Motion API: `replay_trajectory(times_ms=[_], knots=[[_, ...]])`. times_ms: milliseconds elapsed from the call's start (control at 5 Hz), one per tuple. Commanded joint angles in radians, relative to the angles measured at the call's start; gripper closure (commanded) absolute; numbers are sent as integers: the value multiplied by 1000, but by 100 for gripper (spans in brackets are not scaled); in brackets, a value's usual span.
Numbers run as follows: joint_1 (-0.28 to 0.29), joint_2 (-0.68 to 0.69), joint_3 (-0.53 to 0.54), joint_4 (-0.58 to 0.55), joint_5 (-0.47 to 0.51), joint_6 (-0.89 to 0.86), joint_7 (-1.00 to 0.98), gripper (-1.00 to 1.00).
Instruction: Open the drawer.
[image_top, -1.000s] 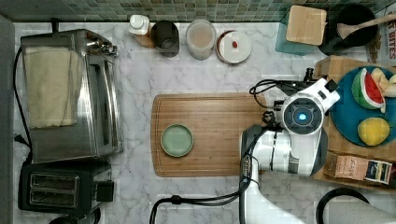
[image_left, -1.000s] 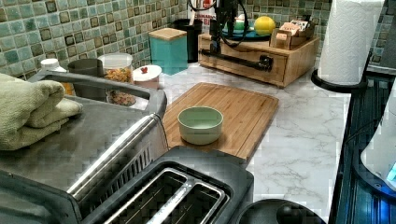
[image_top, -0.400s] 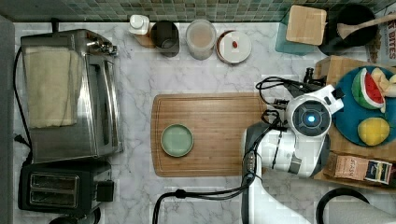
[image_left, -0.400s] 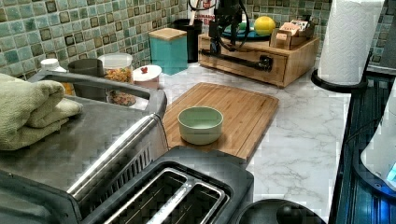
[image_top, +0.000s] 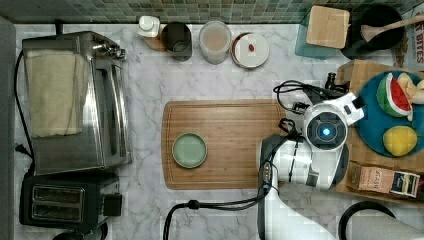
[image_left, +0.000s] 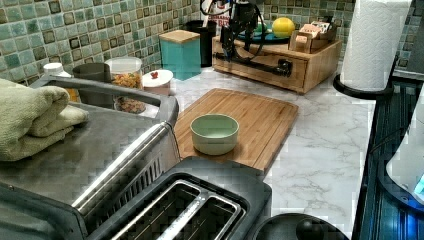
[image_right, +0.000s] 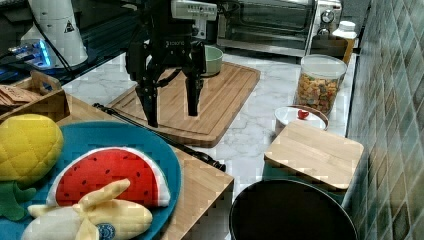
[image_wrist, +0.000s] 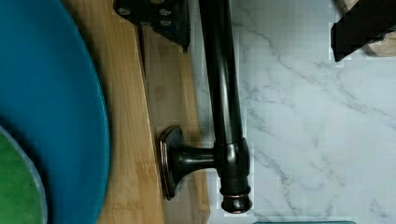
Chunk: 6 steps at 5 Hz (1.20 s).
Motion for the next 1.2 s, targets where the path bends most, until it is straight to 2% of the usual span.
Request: replay_trajectory(times_ms=[200,400,600,800,1000,1200], knots=[[-51,107,-40,-12,-21,26,-51,-100],[-46,136,-33,0,-12,8,-51,-100],[-62,124,-14,-27,-4,64,-86,-100],[-21,62,-7,-34,5,-40,-48,-100],[9,57,5,-41,63,-15,-77,-100],[-19,41,56,-91,102,68,-99,-100]])
